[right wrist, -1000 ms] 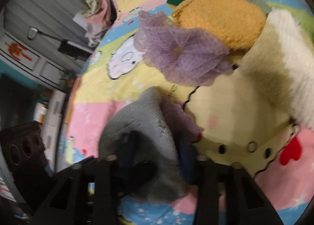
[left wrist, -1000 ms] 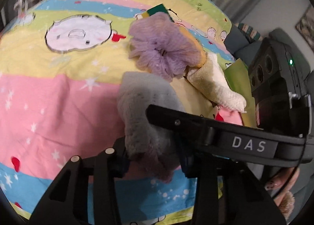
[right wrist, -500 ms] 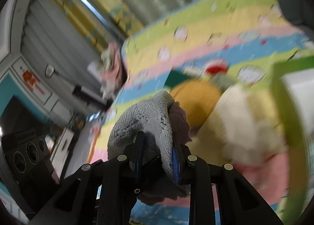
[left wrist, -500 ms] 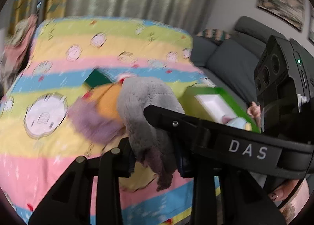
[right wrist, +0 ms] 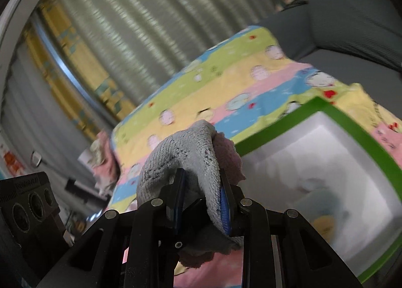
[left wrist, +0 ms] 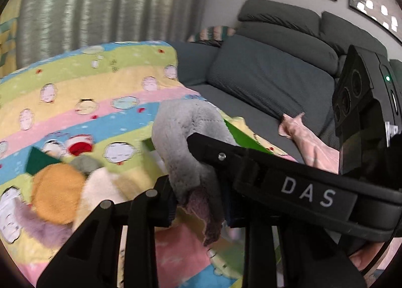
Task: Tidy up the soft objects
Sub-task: 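Carry the grey cloth into the green-rimmed box and release it, then withdraw the right gripper from the box toward the purple mesh puff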
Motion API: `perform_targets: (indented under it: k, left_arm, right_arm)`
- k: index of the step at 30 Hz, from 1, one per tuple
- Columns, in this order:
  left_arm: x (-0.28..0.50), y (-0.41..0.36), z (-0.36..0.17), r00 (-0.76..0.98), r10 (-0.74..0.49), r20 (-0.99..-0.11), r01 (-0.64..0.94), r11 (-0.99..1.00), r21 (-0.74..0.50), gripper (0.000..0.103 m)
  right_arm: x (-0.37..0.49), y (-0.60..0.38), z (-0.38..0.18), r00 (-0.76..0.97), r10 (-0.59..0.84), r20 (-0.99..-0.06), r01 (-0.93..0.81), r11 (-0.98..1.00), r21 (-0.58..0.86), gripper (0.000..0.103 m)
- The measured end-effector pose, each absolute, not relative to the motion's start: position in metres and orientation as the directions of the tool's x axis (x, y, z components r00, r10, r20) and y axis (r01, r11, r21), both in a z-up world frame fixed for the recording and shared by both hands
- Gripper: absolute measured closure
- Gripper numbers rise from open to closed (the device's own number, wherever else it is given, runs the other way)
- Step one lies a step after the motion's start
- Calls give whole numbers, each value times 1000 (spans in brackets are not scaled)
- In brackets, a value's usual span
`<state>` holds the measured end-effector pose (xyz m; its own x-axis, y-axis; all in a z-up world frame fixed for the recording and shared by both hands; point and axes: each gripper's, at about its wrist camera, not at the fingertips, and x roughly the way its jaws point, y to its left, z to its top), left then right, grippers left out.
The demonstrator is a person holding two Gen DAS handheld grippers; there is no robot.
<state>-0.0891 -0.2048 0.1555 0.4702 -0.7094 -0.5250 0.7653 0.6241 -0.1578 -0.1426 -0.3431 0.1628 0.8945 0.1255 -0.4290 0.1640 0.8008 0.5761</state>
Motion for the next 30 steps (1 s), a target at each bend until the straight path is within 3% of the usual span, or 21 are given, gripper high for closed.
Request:
perform_targets:
  k: [16,21,24,26,30]
  left_arm:
    - [-61,-278,111,293,-730,-618,808,534,-247,78]
    - [-44,-279,104,260,-735,-626,754,560,-345,73]
    - [-41,-279,103,282,-712,-643,727,596,-341,64]
    - [-44,-277,104,303,-699,-648,722,612,-323,47]
    - [-47,-268,109,303,-703,-643,715,614,-334,29]
  right_arm:
    - [-141,-407,120,820,-67,-569,442,705,554,75]
    - [-146,-419,112,797,-112,-593,506,661,554,75]
    - [-147,-427,104,766,-134,-629,553,637,537,75]
    - [-148,-430,102,760,-134,-636,562,628,538,75]
    - [-155,-431,109,759,-183,-625,578,630,518,74]
